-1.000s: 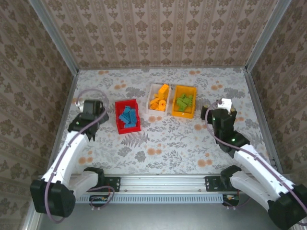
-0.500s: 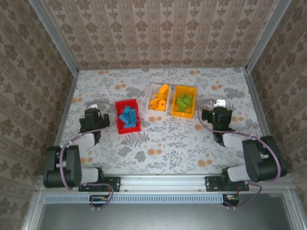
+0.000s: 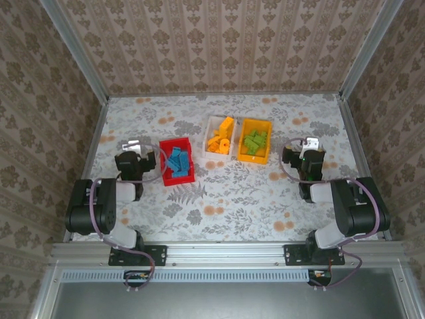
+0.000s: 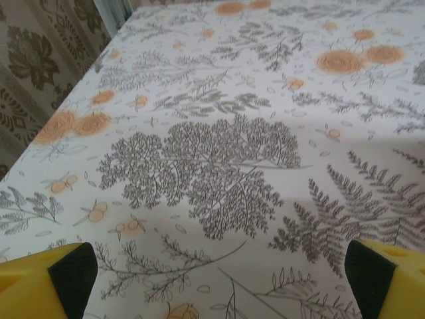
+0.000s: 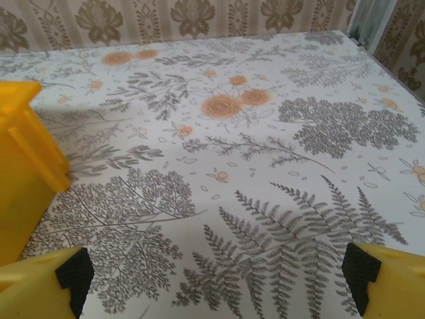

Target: Sort the legos into containers by color

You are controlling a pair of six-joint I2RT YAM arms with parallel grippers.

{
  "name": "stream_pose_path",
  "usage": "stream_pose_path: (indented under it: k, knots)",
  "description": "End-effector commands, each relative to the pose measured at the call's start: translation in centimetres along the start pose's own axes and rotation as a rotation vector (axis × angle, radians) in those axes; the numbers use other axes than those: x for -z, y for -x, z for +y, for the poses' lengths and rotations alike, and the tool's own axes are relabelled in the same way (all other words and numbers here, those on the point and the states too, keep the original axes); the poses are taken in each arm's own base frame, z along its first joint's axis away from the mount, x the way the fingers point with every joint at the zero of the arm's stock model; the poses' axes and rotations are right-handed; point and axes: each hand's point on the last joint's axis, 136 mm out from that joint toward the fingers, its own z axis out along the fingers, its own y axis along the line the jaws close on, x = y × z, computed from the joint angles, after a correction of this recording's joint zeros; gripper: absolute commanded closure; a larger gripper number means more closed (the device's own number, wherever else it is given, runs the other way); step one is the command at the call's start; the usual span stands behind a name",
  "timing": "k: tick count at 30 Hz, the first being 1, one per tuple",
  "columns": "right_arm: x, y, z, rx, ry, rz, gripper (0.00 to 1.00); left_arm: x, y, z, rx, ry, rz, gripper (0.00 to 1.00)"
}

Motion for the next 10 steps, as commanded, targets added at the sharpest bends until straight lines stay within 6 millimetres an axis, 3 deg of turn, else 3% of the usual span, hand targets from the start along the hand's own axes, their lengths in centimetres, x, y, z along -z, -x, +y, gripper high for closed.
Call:
stream_pose_path:
  k: [1,10]
  knots:
    - [-0.38,1.14,0.07,0.0,-0.018,-0.03,0.0,-0.06,1.87,0.0,-0.003,0.002,-0.068,0.0]
    - [-0.4,1.17,0.06,-0.001,-0.019,-0.03,0.0,-0.11,1.75,0.01,-0.005,0.003,-0.062,0.0]
